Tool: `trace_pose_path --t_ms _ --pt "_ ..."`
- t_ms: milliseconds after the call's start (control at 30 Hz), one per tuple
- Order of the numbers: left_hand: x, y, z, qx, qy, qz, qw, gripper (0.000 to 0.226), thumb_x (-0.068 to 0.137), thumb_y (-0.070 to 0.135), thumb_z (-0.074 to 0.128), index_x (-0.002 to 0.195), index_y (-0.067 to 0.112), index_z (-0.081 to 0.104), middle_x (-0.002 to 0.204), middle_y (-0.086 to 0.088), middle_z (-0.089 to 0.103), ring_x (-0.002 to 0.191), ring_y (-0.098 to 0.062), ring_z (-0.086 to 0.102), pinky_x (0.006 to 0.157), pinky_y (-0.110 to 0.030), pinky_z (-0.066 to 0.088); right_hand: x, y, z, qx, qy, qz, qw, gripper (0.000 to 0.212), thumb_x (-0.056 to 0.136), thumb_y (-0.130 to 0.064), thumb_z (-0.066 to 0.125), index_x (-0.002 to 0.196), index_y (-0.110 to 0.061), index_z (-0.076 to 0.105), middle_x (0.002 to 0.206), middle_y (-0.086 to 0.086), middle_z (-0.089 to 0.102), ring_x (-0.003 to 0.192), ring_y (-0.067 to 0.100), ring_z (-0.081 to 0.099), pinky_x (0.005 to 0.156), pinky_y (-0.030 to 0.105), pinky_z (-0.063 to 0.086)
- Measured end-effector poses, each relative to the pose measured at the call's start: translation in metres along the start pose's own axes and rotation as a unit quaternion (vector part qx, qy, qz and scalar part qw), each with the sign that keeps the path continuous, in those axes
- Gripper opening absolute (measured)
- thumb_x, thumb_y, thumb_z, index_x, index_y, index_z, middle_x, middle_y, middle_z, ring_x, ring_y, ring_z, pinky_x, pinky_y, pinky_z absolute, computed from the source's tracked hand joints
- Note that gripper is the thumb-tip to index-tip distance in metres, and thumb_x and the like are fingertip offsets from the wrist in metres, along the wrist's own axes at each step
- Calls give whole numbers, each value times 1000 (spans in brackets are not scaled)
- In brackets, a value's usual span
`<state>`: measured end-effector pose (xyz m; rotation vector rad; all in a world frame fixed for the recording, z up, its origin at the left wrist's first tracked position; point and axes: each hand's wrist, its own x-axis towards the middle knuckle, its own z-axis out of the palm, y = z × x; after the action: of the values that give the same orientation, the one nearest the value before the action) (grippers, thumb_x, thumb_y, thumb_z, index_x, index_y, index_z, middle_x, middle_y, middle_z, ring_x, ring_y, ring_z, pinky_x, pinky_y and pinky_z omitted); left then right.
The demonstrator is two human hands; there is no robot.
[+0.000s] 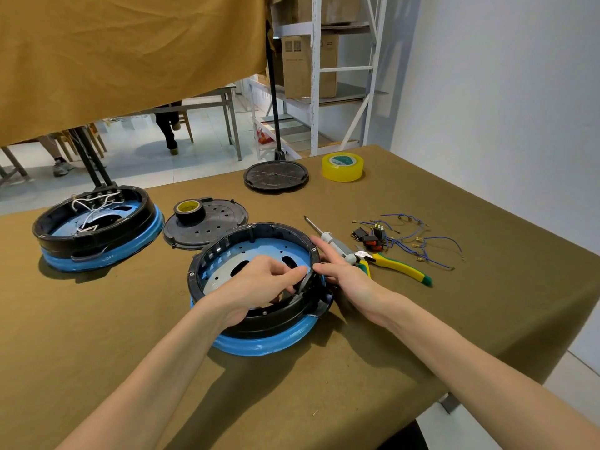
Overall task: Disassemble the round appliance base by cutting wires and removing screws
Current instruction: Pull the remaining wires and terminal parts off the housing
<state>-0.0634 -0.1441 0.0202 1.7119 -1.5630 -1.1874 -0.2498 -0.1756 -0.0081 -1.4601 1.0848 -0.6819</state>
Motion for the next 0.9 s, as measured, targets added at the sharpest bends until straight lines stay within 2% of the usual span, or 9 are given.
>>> trace_pose_path --t_ms 133,300,433,567,633,700,767,833,900 --pt "-1 0 0 0 -3 7 1000 36 96 54 61 89 24 80 79 6 71 72 -7 58 71 -26 44 1 0 -2 -3 2 3 1000 60 106 -22 46 157 -47 26 168 3 20 155 25 16 118 36 19" --pt "-1 0 0 8 0 9 1000 34 97 54 60 84 28 80 68 15 71 69 -3 59 71 -25 44 1 2 -4 -13 -5 -7 1000 56 108 -30 43 157 -48 24 169 -1 18 155 22 16 123 42 17" --pt "-2 1 0 26 12 20 999 35 97 55 60 71 39 79 68 16 71 52 3 58 58 -19 41 3 5 -4 -19 8 -15 1000 46 112 -39 31 157 -46 26 167 -6 23 154 17 21 125 37 19" --pt "-4 2 4 -6 28 33 999 29 102 39 59 84 26 78 67 2 62 57 -8 50 59 -23 47 14 -6 -7 -55 25 -18 998 48 111 -29 40 156 -43 34 164 -6 31 151 16 27 112 29 25" --pt "-7 8 9 -71 19 18 997 23 106 24 54 105 13 74 80 -4 67 66 -9 59 74 -27 57 20 -16 -10 -43 28 -23 998 53 109 -21 44 159 -35 32 160 -4 37 146 17 36 111 28 28" --pt "-10 14 5 -94 -2 -1 996 33 107 11 46 138 1 56 105 -12 72 73 -9 69 73 -25 62 22 -25 -10 -25 81 -29 996 50 107 -19 49 156 -23 38 147 2 52 130 22 54 110 35 43" --pt "-10 17 -7 -42 8 4 999 50 108 6 39 157 5 32 129 -14 67 85 -7 73 73 -22 61 17 -29 -7 -53 161 -24 985 45 103 -36 54 143 -16 49 127 2 62 115 22 61 99 40 52" --pt "-8 14 -22 58 89 75 992 47 108 6 39 154 11 41 128 -5 68 95 -2 70 84 -23 58 0 -24 -3 -119 144 -24 982 60 87 -61 63 131 -22 52 113 -9 62 104 8 63 80 26 54" --pt "-6 6 -32 149 190 153 958 38 105 6 46 140 15 58 126 1 67 103 -3 64 90 -19 50 -18 -17 2 -194 81 -21 977 73 66 -70 72 122 -33 44 104 -23 57 93 -13 60 63 7 47"
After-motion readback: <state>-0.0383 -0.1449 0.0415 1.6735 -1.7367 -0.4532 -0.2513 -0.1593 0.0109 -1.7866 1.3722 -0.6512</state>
